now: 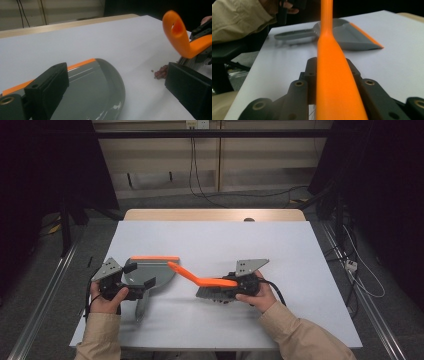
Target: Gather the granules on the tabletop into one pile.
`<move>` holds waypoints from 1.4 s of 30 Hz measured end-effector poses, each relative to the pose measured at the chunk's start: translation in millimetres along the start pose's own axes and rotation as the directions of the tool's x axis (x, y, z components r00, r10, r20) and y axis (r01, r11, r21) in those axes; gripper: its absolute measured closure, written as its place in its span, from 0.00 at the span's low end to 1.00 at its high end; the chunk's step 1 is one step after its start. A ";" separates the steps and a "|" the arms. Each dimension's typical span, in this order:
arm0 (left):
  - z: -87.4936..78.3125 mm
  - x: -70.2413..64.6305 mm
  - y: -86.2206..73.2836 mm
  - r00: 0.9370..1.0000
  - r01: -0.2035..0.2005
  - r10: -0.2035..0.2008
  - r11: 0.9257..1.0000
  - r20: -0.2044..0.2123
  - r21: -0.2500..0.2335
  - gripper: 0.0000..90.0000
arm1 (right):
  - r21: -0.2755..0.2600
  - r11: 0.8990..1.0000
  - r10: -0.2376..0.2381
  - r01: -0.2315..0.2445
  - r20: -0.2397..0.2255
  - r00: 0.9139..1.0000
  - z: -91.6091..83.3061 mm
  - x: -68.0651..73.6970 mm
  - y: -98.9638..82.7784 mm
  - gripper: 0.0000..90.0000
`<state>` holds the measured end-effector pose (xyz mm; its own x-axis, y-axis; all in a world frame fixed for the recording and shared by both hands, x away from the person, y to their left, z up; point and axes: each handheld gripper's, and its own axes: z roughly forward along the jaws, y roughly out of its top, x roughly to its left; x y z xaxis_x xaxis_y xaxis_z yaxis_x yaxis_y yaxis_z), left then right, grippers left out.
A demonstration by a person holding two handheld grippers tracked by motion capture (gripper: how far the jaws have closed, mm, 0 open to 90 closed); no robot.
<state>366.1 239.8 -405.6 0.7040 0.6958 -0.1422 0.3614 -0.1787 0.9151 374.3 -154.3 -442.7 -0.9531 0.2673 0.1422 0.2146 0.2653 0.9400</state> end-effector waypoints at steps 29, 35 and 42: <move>-0.4 -1.6 1.6 1.000 -0.003 0.003 1.000 0.003 -0.005 0.06 | 0.168 0.981 0.011 -0.095 0.444 0.896 -58.1 -34.6 -18.0 0.76; -0.4 -4.2 3.6 1.000 -0.012 0.012 1.000 0.008 -0.009 0.06 | 0.186 0.975 0.016 -0.119 0.479 0.878 -57.3 -27.9 -2.5 0.70; -2.6 -2.8 4.3 1.000 -0.014 0.014 1.000 0.009 -0.012 0.06 | 0.253 0.952 0.008 -0.171 0.538 0.843 -54.5 -23.0 9.2 0.76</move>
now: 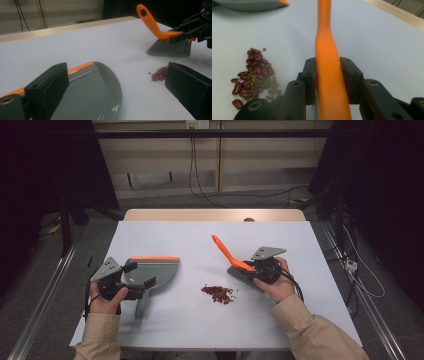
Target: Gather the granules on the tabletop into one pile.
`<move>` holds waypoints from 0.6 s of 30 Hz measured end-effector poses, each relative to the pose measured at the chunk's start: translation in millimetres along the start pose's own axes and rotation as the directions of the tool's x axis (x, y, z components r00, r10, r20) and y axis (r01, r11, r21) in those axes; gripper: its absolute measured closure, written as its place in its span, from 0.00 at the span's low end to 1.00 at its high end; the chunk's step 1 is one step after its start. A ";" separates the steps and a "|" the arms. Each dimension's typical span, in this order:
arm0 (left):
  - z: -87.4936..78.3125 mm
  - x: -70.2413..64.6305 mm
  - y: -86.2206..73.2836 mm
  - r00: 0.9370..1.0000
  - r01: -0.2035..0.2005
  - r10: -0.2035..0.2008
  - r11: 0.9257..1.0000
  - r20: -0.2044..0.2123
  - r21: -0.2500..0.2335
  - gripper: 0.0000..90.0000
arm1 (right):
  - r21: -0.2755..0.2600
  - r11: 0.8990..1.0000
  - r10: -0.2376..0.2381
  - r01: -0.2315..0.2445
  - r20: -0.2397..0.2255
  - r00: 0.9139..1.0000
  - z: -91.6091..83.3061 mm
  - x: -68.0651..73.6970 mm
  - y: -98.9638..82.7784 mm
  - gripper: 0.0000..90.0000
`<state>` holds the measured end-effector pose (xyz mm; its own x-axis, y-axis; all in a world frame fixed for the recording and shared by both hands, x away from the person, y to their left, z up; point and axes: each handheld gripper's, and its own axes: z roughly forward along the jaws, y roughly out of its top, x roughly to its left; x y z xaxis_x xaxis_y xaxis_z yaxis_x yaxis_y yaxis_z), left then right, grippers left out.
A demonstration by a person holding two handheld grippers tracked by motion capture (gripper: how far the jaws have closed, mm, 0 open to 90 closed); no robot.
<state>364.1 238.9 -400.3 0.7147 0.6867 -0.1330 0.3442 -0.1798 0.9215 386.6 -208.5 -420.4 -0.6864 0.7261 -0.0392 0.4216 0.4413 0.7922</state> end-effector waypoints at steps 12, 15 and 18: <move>1.5 -2.3 1.0 1.000 -0.002 0.002 1.000 0.014 -0.002 0.06 | 0.050 0.988 0.137 -0.147 0.165 0.977 -16.9 10.7 -9.2 0.79; 1.6 -3.0 1.3 1.000 -0.004 0.004 1.000 0.016 -0.004 0.06 | 0.013 0.985 0.165 -0.171 0.198 0.966 -15.4 20.3 -10.9 0.79; 1.8 -4.2 1.4 1.000 -0.003 0.003 1.000 0.017 -0.008 0.06 | 0.001 0.983 0.178 -0.182 0.207 0.962 -10.9 33.8 -8.5 0.79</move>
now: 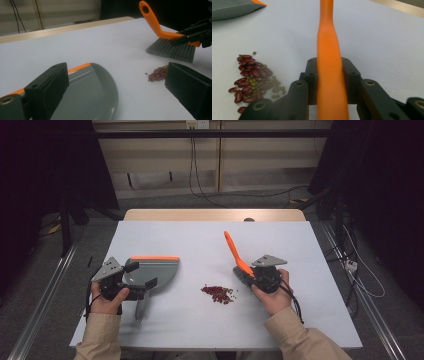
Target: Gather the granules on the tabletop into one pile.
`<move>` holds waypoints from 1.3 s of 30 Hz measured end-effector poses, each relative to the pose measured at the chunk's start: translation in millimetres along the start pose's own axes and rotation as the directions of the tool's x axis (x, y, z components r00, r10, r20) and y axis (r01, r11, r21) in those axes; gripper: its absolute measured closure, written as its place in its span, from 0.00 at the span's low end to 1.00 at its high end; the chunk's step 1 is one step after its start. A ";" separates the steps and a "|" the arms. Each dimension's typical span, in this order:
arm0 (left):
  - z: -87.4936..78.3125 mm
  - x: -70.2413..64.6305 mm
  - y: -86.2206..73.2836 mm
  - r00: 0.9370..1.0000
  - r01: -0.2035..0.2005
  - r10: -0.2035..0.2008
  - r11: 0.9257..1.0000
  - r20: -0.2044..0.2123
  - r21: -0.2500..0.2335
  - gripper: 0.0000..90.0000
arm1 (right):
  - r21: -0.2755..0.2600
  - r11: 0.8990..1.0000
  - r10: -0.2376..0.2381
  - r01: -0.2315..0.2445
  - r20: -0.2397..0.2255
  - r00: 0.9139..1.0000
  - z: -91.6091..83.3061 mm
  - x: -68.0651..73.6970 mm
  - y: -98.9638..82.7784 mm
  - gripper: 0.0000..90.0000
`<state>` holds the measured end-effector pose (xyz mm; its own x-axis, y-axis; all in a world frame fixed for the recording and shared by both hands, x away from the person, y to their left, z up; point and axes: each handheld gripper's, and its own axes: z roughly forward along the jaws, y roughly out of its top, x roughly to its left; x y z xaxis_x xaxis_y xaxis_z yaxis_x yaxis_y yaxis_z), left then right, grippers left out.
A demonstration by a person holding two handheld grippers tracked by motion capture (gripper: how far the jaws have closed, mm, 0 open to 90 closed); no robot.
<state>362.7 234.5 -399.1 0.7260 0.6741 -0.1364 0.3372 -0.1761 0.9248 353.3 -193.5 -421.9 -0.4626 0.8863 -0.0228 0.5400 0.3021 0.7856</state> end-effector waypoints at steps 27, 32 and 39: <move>-2.2 1.0 0.7 1.000 -0.003 0.003 1.000 0.001 0.001 0.06 | -0.081 0.992 0.097 -0.094 0.033 0.995 35.9 58.0 21.5 0.79; -2.1 1.1 0.5 1.000 -0.004 0.004 1.000 0.000 0.002 0.06 | -0.087 0.991 0.105 -0.104 0.012 0.994 39.6 58.6 24.8 0.79; -1.6 1.7 -0.1 1.000 -0.006 0.006 1.000 0.001 0.008 0.06 | -0.111 0.990 0.088 -0.085 0.020 0.996 31.7 56.2 29.2 0.79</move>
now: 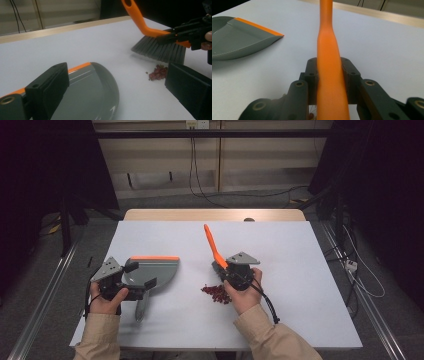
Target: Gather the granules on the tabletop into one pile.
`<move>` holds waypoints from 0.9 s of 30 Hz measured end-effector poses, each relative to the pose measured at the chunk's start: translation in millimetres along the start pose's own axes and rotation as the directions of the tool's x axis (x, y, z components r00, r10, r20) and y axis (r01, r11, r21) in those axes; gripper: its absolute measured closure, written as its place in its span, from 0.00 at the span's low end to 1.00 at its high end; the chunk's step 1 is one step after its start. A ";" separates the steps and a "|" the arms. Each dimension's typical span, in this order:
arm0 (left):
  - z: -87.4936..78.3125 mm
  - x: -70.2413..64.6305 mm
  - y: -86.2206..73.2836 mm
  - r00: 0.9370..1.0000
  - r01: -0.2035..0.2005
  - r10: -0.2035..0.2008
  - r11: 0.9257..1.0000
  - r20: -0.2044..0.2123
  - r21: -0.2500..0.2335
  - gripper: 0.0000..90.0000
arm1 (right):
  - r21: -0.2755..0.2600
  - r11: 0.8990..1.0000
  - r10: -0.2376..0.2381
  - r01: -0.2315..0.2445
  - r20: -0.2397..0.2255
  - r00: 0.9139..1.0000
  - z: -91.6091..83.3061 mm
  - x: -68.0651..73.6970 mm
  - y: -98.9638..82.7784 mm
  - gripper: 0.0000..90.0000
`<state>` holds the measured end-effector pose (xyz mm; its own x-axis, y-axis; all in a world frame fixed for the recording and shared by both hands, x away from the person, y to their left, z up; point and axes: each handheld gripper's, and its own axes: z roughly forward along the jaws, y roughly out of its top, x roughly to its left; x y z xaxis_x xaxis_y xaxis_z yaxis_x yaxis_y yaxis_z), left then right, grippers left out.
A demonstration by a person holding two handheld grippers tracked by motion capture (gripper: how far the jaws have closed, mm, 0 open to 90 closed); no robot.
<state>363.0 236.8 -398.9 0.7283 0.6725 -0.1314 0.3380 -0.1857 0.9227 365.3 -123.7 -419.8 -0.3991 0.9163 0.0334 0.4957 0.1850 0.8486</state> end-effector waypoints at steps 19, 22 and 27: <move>-1.9 -0.9 1.0 1.000 0.003 -0.003 1.000 0.003 -0.010 0.06 | 0.002 1.000 -0.009 0.009 0.022 1.000 -8.2 14.7 -18.3 0.79; -2.4 -0.6 1.0 1.000 0.004 -0.004 1.000 0.003 -0.011 0.06 | -0.004 1.000 -0.031 0.031 0.028 0.999 -5.2 19.4 -17.4 0.79; -2.0 -0.8 0.8 1.000 0.001 -0.001 1.000 0.006 -0.007 0.06 | -0.009 0.999 -0.041 0.042 0.028 0.999 -3.3 20.2 -16.3 0.79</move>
<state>361.4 237.5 -397.3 0.7319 0.6681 -0.1343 0.3342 -0.1802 0.9251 346.6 -109.4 -431.2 -0.3976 0.9174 -0.0165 0.4719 0.2198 0.8538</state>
